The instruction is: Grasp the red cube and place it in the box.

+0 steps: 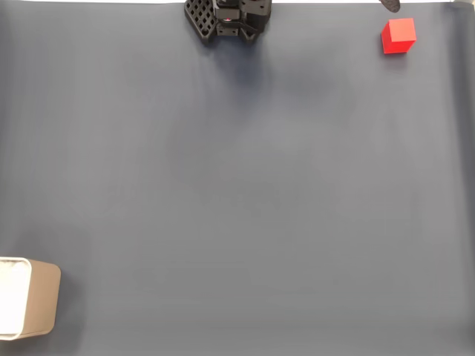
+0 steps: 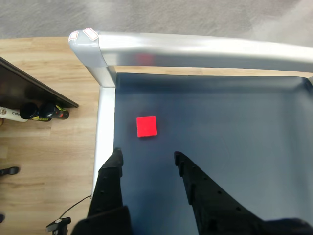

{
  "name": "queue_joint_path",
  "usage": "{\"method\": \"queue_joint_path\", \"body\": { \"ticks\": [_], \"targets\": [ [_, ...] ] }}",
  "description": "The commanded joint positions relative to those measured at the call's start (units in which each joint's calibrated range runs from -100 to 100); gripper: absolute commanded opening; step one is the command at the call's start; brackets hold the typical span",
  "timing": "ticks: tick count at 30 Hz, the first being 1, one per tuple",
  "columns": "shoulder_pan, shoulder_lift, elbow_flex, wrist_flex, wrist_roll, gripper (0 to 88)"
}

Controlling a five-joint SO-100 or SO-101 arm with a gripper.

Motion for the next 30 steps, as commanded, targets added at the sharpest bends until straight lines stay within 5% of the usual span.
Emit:
{"method": "queue_joint_path", "body": {
  "ticks": [1,30],
  "targets": [
    [-0.5,-1.2,-0.8,-1.4,-0.8,24.7],
    [-1.6,3.0,11.4,-14.5,-0.9,25.6]
  ]
}}
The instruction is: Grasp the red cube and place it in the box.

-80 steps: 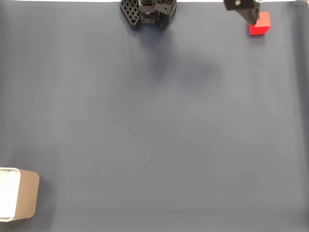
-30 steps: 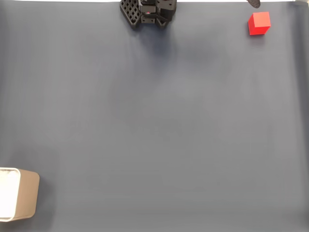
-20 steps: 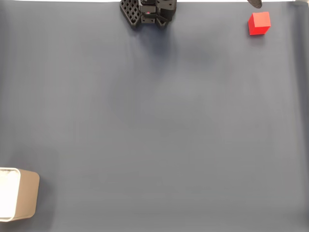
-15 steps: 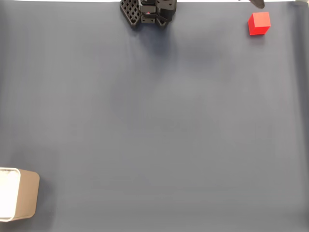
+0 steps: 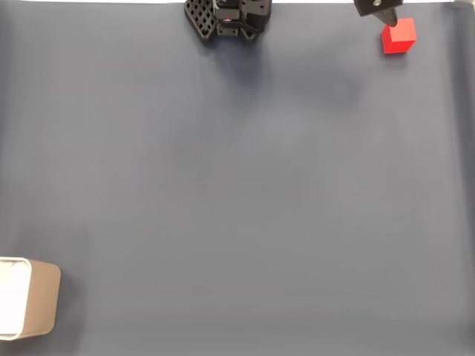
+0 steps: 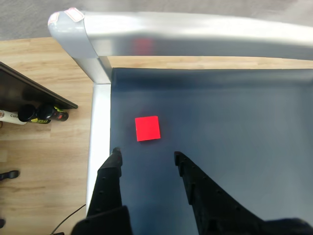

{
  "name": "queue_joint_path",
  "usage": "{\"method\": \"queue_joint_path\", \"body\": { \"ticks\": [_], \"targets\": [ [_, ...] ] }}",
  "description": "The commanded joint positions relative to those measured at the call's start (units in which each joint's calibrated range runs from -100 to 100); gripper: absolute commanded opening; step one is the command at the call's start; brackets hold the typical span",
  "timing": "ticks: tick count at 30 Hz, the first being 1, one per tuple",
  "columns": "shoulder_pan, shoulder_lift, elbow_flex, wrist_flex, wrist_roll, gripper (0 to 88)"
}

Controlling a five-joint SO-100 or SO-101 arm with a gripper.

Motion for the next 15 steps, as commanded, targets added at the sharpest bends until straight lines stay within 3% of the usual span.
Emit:
{"method": "queue_joint_path", "body": {
  "ticks": [1,15],
  "targets": [
    [-1.1,0.8,-0.3,-2.6,-0.2,25.9],
    [-1.7,6.7,0.7,-9.4,0.2,29.9]
  ]
}}
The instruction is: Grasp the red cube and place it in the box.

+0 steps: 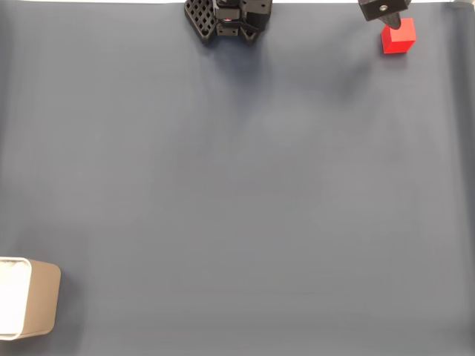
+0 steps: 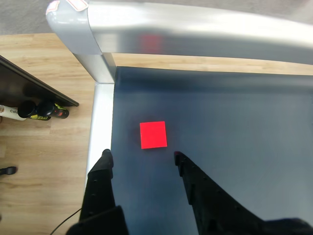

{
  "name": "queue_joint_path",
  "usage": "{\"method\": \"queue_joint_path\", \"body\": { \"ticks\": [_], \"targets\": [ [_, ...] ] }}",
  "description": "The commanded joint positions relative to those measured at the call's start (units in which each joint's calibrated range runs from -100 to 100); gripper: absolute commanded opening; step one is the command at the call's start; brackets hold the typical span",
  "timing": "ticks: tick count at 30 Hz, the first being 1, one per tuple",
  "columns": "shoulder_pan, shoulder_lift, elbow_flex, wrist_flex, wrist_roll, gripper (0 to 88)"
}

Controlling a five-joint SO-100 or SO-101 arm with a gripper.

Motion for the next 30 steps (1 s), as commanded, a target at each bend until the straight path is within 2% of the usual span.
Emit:
{"method": "queue_joint_path", "body": {
  "ticks": [1,30],
  "targets": [
    [-0.2,0.8,-1.0,-2.4,-0.1,30.0],
    [2.7,6.9,5.0,-14.2,0.9,32.1]
  ]
}}
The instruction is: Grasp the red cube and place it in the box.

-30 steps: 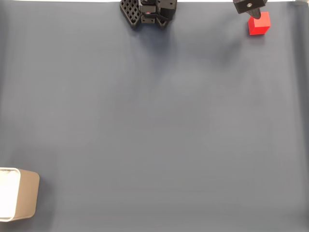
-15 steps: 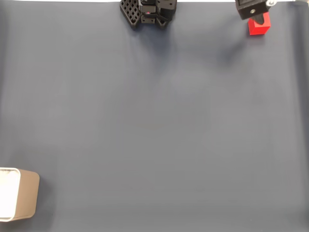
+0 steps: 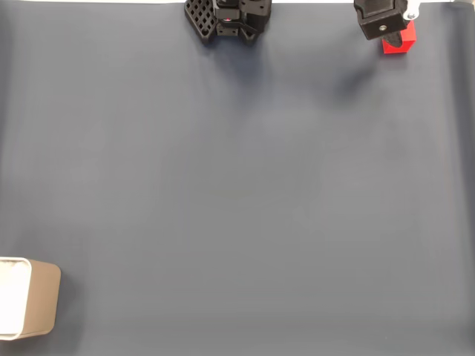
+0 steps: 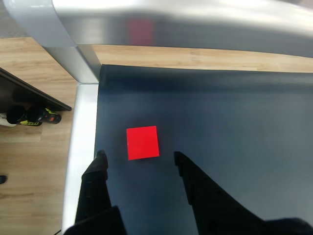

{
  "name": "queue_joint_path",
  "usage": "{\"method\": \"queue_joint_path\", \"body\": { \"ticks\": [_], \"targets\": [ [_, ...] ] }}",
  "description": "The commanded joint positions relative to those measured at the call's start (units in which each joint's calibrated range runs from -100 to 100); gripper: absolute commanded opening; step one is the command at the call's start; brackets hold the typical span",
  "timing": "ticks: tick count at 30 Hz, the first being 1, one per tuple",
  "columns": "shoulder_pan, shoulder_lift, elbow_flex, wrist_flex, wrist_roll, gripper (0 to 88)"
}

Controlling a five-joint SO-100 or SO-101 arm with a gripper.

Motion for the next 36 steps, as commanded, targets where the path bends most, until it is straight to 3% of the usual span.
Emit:
{"method": "queue_joint_path", "body": {
  "ticks": [1,36],
  "targets": [
    [0.2,0.8,-0.5,-2.3,0.2,32.2],
    [-1.9,10.5,-2.3,-11.0,-0.7,32.9]
  ]
}}
